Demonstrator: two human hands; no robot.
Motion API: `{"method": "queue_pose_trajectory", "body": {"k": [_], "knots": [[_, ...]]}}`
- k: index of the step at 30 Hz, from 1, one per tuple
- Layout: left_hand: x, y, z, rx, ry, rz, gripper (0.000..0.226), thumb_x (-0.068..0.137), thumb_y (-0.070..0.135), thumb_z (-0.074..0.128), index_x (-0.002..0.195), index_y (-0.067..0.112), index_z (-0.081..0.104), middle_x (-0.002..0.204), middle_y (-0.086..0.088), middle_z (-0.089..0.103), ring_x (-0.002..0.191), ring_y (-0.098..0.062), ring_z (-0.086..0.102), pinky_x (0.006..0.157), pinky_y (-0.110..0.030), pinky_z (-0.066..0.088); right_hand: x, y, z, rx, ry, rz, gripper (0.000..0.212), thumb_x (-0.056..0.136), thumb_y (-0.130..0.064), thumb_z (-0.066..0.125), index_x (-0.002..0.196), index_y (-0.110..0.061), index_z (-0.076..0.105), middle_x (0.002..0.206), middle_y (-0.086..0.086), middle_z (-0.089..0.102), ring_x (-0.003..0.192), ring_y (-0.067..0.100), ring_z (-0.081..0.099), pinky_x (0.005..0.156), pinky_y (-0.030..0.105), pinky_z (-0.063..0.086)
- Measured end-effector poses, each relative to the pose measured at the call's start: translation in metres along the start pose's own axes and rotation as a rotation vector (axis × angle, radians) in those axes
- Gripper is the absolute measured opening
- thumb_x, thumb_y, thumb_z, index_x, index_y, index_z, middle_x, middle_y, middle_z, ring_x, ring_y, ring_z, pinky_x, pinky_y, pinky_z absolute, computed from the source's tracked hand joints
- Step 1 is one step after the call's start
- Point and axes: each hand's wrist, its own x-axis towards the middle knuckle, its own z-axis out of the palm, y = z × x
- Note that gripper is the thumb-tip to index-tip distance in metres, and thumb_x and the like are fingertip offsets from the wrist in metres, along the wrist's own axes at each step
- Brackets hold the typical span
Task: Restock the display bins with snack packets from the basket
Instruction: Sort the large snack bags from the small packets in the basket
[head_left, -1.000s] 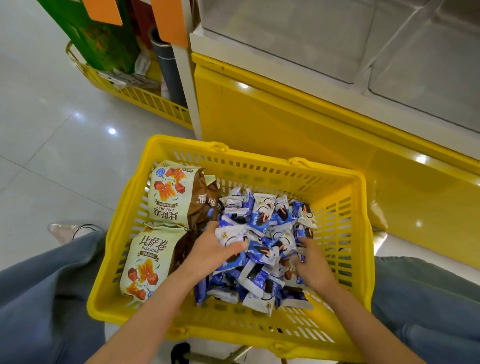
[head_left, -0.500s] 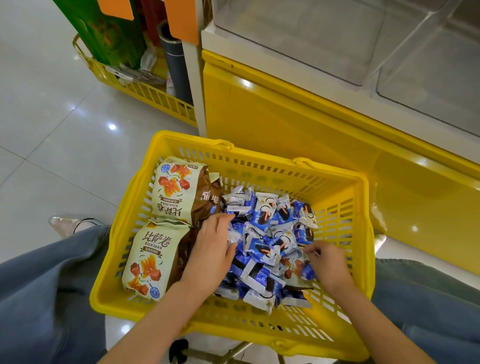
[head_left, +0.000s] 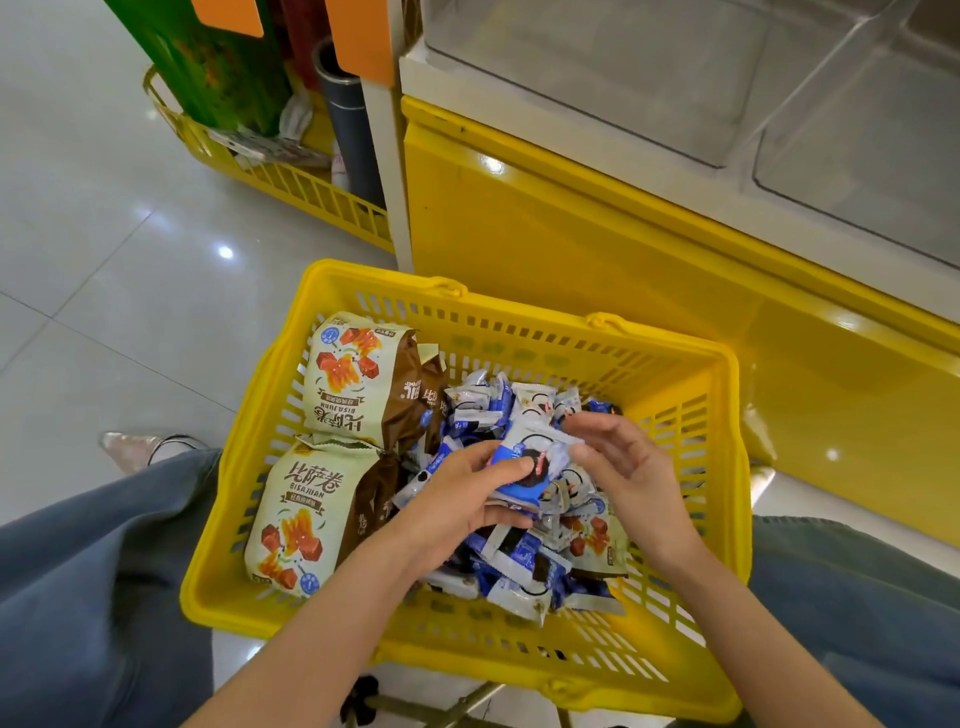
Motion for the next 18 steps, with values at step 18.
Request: {"method": "queue_pose_trajectory", "body": {"k": [18], "knots": [[0.008, -0.016, -0.028, 0.382, 0.296, 0.033, 0.053, 0.09, 0.03, 0.058, 0.138, 0.026, 0.035, 0.112, 0.015, 0.043, 0.093, 0.006, 0.052, 0.066, -0.009, 0.047, 0.033, 0.094, -0.029, -1.012, -0.349, 0.501, 0.036, 0.092, -0.01, 0.057, 0.127, -0.004, 0.05, 0.13, 0.016, 0.055, 0.118, 0.03, 0.053, 0.096, 0.035, 0.043]]}}
